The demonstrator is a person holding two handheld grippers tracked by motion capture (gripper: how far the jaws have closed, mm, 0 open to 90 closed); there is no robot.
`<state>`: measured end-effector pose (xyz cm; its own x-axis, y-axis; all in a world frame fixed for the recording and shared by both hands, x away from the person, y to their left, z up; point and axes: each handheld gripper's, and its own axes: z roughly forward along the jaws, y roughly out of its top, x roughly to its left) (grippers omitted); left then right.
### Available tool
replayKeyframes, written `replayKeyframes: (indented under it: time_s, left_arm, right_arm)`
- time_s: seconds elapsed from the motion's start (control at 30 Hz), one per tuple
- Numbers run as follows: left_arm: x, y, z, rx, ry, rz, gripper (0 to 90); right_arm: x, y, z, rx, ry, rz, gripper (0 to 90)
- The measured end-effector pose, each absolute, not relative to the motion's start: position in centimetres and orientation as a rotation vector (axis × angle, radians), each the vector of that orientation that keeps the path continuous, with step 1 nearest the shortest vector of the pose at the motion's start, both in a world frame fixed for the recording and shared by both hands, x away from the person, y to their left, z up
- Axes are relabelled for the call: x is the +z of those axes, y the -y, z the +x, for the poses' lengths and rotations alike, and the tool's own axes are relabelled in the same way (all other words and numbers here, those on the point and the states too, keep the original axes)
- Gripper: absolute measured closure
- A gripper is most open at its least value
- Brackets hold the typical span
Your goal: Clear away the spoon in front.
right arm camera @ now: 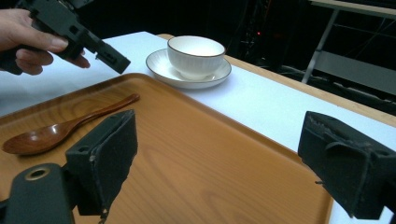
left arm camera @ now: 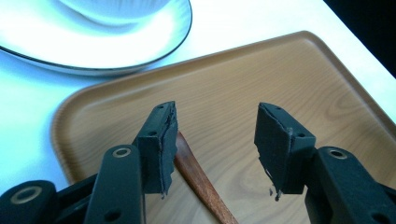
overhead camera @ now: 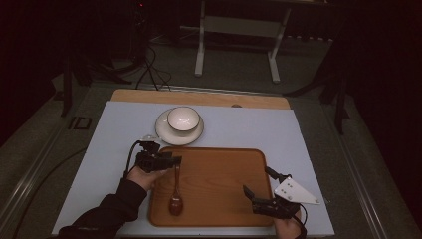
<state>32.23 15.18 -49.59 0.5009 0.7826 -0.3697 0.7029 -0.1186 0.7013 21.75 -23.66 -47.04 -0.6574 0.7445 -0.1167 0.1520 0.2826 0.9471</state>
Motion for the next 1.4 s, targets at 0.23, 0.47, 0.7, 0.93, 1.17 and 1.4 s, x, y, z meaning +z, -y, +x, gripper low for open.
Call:
replayKeyframes:
  time_s: [0.23, 0.47, 0.7, 0.93, 1.17, 1.4]
  left_arm:
    - [-48.4, -15.8, 30.5, 0.078, -1.096, 1.839, 30.1]
    - [-47.8, -16.6, 28.9, 0.12, -1.054, 1.837, 11.1]
    - [-47.6, -16.2, 27.7, 0.142, -0.969, 1.898, 0.1]
    - [-47.8, -16.0, 26.1, 0.186, -0.881, 1.929, 0.1]
    - [-48.7, -16.6, 24.3, 0.208, -0.844, 1.913, 0.2]
    - [-49.0, -16.9, 23.4, 0.233, -0.819, 1.874, 0.1]
  right_arm:
    - [-47.0, 23.3, 21.8, 1.365, -2.006, 0.781, 11.9]
    - [-47.1, 23.5, 21.8, 1.369, -2.003, 0.789, 11.9]
    - [-47.1, 23.6, 21.7, 1.369, -2.001, 0.79, 11.9]
    - [-47.1, 23.6, 21.8, 1.369, -2.0, 0.795, 11.9]
    - [-47.2, 23.9, 21.9, 1.37, -2.003, 0.8, 11.9]
    - [-47.3, 24.0, 22.0, 1.368, -2.004, 0.8, 11.9]
